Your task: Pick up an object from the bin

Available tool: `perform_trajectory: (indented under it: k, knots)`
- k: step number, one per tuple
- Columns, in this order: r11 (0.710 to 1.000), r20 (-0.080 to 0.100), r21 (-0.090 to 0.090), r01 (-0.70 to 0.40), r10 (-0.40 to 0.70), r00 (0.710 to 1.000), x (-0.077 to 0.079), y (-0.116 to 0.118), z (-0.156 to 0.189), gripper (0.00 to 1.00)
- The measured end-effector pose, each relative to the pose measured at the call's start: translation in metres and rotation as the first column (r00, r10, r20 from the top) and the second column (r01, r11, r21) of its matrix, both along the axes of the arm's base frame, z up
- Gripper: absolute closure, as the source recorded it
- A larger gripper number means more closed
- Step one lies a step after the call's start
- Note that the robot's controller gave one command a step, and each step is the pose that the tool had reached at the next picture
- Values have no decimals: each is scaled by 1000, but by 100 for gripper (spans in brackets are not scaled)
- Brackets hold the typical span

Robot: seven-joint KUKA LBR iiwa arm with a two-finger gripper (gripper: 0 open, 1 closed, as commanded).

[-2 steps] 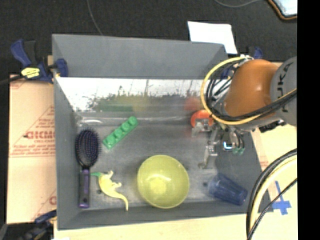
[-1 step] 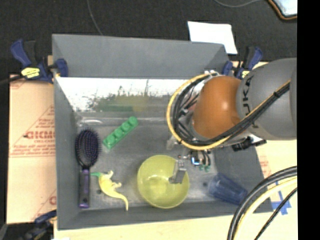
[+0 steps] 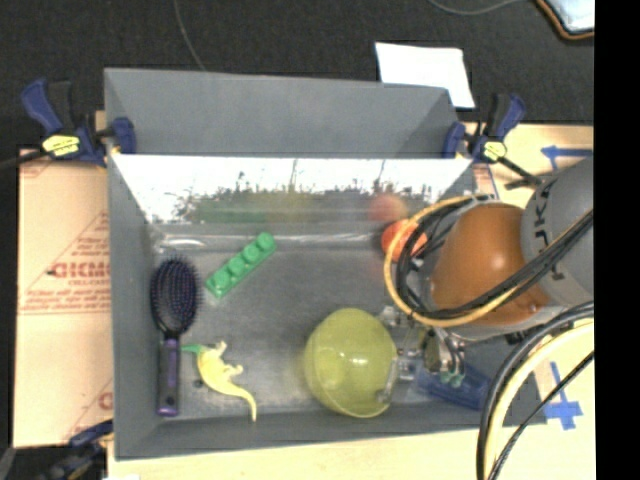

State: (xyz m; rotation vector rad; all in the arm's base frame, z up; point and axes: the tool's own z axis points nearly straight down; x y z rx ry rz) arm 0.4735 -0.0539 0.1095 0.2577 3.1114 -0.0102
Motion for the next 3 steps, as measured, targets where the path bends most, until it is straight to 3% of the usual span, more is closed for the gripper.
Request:
perform_trajectory:
  k: [1,2,3]
  knots:
    - [998,16,8,-68,68,998,7,69,-17,0]
    - [1000,27,-4,-28,28,999,6,25,2,100]
    - [1000,27,-4,-28,29,999,6,25,1,100]
